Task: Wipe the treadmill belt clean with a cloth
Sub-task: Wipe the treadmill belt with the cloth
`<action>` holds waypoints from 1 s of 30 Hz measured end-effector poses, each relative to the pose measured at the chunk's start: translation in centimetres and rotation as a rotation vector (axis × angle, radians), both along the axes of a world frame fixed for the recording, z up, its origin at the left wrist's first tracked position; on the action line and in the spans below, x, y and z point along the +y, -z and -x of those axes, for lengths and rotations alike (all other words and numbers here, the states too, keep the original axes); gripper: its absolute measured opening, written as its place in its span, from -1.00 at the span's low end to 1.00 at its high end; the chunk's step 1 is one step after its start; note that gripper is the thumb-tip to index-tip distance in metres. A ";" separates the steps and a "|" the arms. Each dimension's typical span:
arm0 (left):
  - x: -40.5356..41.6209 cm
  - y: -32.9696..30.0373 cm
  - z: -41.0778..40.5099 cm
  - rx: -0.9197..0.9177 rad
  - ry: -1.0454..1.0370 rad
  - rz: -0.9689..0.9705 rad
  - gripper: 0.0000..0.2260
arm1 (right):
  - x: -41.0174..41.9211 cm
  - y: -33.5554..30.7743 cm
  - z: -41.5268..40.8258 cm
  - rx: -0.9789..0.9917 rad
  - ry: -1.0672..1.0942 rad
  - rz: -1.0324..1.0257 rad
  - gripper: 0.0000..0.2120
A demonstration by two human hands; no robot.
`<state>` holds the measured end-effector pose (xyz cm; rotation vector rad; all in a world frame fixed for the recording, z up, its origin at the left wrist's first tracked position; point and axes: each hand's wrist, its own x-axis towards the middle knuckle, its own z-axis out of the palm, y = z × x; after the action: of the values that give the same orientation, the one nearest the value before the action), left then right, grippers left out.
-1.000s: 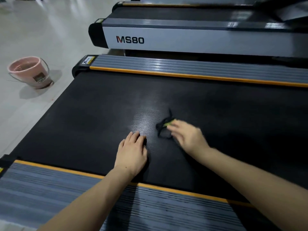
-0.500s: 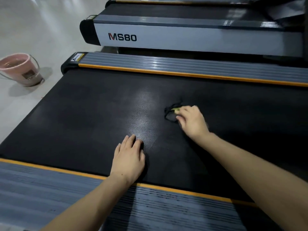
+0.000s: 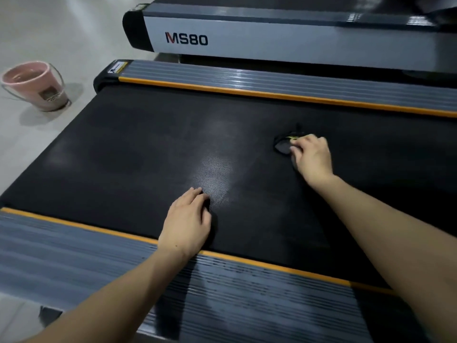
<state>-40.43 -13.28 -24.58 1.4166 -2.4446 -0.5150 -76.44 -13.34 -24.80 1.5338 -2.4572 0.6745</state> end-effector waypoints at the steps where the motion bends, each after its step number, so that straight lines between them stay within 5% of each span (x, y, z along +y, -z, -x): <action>1: 0.0 0.0 0.0 0.010 -0.001 0.003 -0.62 | 0.7 -0.2 -1.2 -0.019 -0.027 -0.002 -0.78; 9: 0.2 -0.2 0.4 -0.018 0.083 0.025 -0.71 | 11.1 0.0 -7.2 0.028 -0.626 0.004 -0.66; 12: 0.3 -0.3 0.5 -0.006 0.082 0.029 -0.71 | 6.2 0.9 -2.7 0.155 -0.505 0.012 -0.64; 16: 0.2 -0.1 0.6 -0.004 0.074 0.041 -0.72 | 2.3 0.3 2.1 -0.087 -0.005 0.008 -0.64; 18: 0.0 0.0 0.5 -0.006 0.072 0.049 -0.72 | 2.4 -0.1 1.2 -0.091 0.055 -0.044 -0.65; 26: -0.1 0.3 0.4 -0.017 0.072 0.024 -0.73 | 15.0 0.2 -8.5 -0.102 -0.709 -0.105 -0.68; 30: 0.1 -0.1 0.4 -0.005 0.049 0.025 -0.74 | 9.4 -0.1 -4.8 0.143 -0.692 -0.065 -0.75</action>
<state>-40.82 -13.20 -24.53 1.3528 -2.4862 -0.4909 -71.59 -3.92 -24.66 2.3827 -1.8333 0.5449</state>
